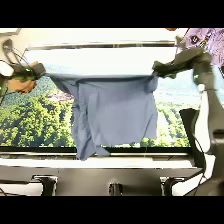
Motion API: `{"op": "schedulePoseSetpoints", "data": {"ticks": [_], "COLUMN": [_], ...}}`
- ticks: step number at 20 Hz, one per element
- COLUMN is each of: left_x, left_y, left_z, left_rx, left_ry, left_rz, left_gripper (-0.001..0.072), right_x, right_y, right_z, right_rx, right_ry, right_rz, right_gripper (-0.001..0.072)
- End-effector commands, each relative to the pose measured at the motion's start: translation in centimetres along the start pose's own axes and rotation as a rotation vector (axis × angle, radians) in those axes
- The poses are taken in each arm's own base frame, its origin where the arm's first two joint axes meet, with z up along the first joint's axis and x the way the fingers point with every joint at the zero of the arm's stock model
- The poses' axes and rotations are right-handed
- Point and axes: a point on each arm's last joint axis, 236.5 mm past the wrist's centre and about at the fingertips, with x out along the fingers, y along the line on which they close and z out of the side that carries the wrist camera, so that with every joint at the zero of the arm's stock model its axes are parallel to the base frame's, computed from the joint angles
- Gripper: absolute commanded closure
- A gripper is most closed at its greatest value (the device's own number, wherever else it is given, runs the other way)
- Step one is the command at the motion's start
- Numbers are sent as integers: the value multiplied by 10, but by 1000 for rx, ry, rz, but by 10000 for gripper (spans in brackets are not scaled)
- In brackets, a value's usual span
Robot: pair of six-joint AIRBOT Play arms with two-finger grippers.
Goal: Fold the clothes and pants, and hang the long-sleeved shirts on hangers.
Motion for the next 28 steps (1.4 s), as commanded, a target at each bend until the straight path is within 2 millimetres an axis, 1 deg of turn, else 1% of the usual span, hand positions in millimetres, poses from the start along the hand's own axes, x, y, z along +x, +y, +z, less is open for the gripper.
{"op": "schedulePoseSetpoints", "data": {"ticks": [1,2,3,4,5,6,7,9,10,11,12,13,14,15,17,18,19,20,21,22,23,25,27,28], "left_x": [58,61,60,56,48,36,21,-17,-35,-52,-68,-79,-91,-100,-112,-115,-118,-119,-119,-119,-118,-118,-117,-120], "left_y": [-9,-13,-15,-14,-10,-3,5,29,43,57,71,82,91,96,92,86,83,83,85,87,87,87,84,76], "left_z": [-35,-43,-47,-50,-51,-50,-50,-52,-57,-66,-81,-99,-125,-153,-205,-229,-248,-265,-277,-286,-291,-292,-291,-294], "left_rx": [13,20,10,-21,-45,-62,-73,-108,-124,-144,-172,-198,-222,-243,-278,-298,-310,-310,-311,-315,-319,-320,-329,-363], "left_ry": [81,105,121,139,155,174,193,242,269,294,315,335,359,388,453,485,509,536,558,581,594,594,594,615], "left_rz": [-8,-9,-9,-3,6,15,27,65,87,110,131,147,162,169,152,132,122,124,134,139,142,142,132,109], "left_gripper": [691,678,577,372,234,197,197,197,197,197,198,197,198,197,198,198,199,199,200,199,200,199,200,200], "right_x": [77,85,88,86,79,67,51,8,-15,-36,-55,-71,-83,-90,-94,-91,-85,-79,-73,-67,-63,-55,-49,-45], "right_y": [-4,0,4,4,4,3,-1,-16,-27,-37,-51,-70,-90,-108,-127,-131,-133,-133,-132,-131,-129,-126,-125,-123], "right_z": [-24,-26,-27,-26,-25,-25,-25,-29,-33,-32,-36,-44,-61,-85,-140,-166,-192,-213,-233,-248,-261,-279,-291,-293], "right_rx": [21,15,15,26,29,8,-30,-118,-131,-84,-59,-10,49,112,211,244,266,288,319,333,343,371,388,409], "right_ry": [56,57,56,53,58,67,83,136,165,160,157,151,164,191,271,310,352,390,434,461,481,502,506,496], "right_rz": [8,11,17,20,20,20,18,13,17,35,40,28,12,-2,-10,-10,-6,1,13,24,41,63,75,83], "right_gripper": [680,672,617,558,491,436,428,354,338,337,337,338,337,337,331,280,242,243,243,243,243,243,243,244]}}
